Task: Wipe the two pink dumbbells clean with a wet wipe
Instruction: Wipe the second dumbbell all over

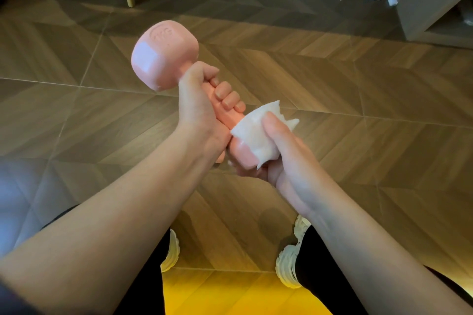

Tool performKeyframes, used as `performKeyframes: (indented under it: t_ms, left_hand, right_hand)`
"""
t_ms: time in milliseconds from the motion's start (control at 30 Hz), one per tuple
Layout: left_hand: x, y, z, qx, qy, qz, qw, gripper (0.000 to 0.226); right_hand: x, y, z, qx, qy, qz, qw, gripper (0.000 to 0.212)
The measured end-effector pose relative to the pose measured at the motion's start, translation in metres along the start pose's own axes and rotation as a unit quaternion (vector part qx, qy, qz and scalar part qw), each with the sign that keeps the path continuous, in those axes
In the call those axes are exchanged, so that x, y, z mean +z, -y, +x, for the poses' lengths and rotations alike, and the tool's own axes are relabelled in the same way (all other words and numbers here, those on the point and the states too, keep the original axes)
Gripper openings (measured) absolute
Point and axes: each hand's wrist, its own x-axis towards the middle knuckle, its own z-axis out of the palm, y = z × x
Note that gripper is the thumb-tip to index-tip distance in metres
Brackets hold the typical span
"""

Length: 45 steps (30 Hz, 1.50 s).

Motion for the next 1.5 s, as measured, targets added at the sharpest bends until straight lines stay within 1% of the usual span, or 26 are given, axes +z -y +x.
performKeyframes:
  t_ms: [33, 133, 200, 333, 400, 467, 567, 667, 733, 833, 900, 1000, 1067, 1167, 1200, 1300, 1367, 1433, 1500]
  left_hand:
    - [0.001, 0.0, 0.0, 0.002, 0.0, 0.003, 1.0, 0.03]
    - [0.0, -0.003, 0.002, 0.004, 0.002, -0.002, 1.0, 0.03]
    - [-0.001, -0.004, 0.002, 0.008, 0.004, -0.007, 1.0, 0.03]
    - [0.0, 0.001, -0.001, 0.005, 0.02, 0.003, 1.0, 0.031]
    - [0.003, 0.003, -0.002, 0.003, 0.028, 0.006, 1.0, 0.032]
    - [0.005, 0.002, -0.001, 0.008, 0.034, 0.011, 0.999, 0.032]
    - [0.004, -0.001, 0.001, 0.015, 0.043, 0.01, 0.999, 0.03]
    - [-0.001, -0.001, 0.001, 0.004, 0.071, 0.005, 0.997, 0.03]
    - [-0.002, -0.002, 0.001, -0.003, 0.086, 0.012, 0.996, 0.03]
    - [0.0, -0.004, 0.003, -0.011, 0.068, 0.028, 0.997, 0.029]
    - [0.001, -0.002, 0.003, -0.012, 0.046, 0.032, 0.998, 0.03]
    - [0.001, 0.002, 0.002, -0.019, 0.023, 0.023, 0.999, 0.033]
    - [0.002, 0.002, 0.003, -0.017, 0.018, 0.021, 0.999, 0.033]
    - [0.001, -0.003, 0.004, -0.009, 0.011, 0.016, 1.0, 0.032]
    - [0.0, -0.004, 0.004, -0.006, 0.008, 0.01, 1.0, 0.031]
    - [-0.001, -0.003, 0.002, -0.003, 0.008, 0.002, 1.0, 0.031]
    - [0.001, -0.001, 0.002, -0.005, 0.009, 0.009, 1.0, 0.032]
    - [0.002, 0.0, 0.002, -0.004, 0.006, 0.015, 1.0, 0.033]
    - [0.002, 0.0, 0.003, -0.006, 0.004, 0.014, 1.0, 0.032]
  right_hand:
    - [-0.002, 0.001, 0.001, 0.008, 0.006, 0.019, 1.0, 0.066]
    - [-0.013, 0.007, -0.002, 0.015, 0.076, 0.072, 0.994, 0.063]
    - [-0.016, 0.006, -0.003, 0.005, 0.089, 0.059, 0.994, 0.067]
    - [-0.006, -0.001, -0.001, 0.0, 0.026, 0.023, 0.999, 0.077]
    - [-0.002, -0.002, 0.0, -0.004, -0.004, 0.025, 1.0, 0.071]
    - [-0.001, -0.001, 0.001, -0.009, -0.005, 0.049, 0.999, 0.063]
    - [-0.008, 0.005, 0.001, 0.023, 0.039, 0.126, 0.991, 0.057]
    - [-0.014, 0.006, -0.003, 0.082, 0.121, 0.151, 0.978, 0.072]
    - [-0.011, 0.005, -0.005, 0.09, 0.142, 0.16, 0.973, 0.074]
    - [-0.008, 0.002, -0.006, 0.052, 0.117, 0.16, 0.979, 0.069]
    - [-0.008, 0.0, -0.004, 0.022, 0.08, 0.124, 0.989, 0.066]
    - [-0.004, -0.001, -0.001, 0.022, 0.026, 0.074, 0.997, 0.073]
    - [-0.004, 0.0, -0.001, 0.032, 0.031, 0.063, 0.997, 0.072]
    - [-0.011, 0.004, -0.003, 0.023, 0.081, 0.088, 0.993, 0.061]
    - [-0.013, 0.004, -0.003, 0.015, 0.084, 0.077, 0.993, 0.061]
    - [-0.008, 0.0, -0.002, -0.004, 0.045, 0.006, 0.999, 0.065]
    - [-0.002, -0.003, 0.001, -0.004, 0.017, 0.002, 1.0, 0.061]
    - [-0.002, -0.001, 0.002, 0.0, 0.006, 0.009, 1.0, 0.066]
    - [-0.01, 0.002, 0.002, 0.02, 0.041, 0.028, 0.999, 0.077]
